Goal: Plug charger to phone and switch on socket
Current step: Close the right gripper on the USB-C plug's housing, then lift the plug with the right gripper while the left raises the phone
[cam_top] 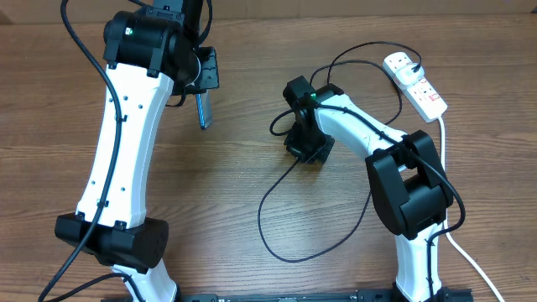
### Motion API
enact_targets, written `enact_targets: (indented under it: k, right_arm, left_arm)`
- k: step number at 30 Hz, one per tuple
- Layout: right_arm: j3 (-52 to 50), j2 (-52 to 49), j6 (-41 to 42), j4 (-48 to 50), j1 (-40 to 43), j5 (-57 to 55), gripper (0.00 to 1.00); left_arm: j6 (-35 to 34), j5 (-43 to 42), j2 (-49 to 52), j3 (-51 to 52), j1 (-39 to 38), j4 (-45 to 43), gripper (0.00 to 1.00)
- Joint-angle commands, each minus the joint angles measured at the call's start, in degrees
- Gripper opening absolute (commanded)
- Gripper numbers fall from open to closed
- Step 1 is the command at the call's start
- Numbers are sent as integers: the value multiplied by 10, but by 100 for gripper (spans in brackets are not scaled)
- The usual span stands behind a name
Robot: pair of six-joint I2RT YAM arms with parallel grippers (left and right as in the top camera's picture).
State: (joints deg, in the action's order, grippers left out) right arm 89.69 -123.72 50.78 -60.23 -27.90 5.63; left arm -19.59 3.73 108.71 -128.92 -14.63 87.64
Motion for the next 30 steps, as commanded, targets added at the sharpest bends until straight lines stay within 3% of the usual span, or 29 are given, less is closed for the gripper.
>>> enact_targets:
  k: [1, 10, 17, 24, 30]
  right_arm:
    - [6, -21, 2, 4, -4, -4, 7]
    - [13, -20, 1, 2, -4, -4, 4]
    - [74, 10, -78, -38, -2, 33, 4]
    - [105, 110, -146, -73, -2, 56, 4]
    - [105, 193, -227, -123, -5, 64, 4]
  left_arm:
    - [-12, 7, -7, -5, -3, -4, 4]
    - [-12, -13, -7, -5, -3, -5, 4]
    - [-9, -82, -7, -5, -3, -12, 4]
    - [3, -204, -7, -5, 4, -54, 4]
    - [-2, -361, -7, -5, 49, -98, 4]
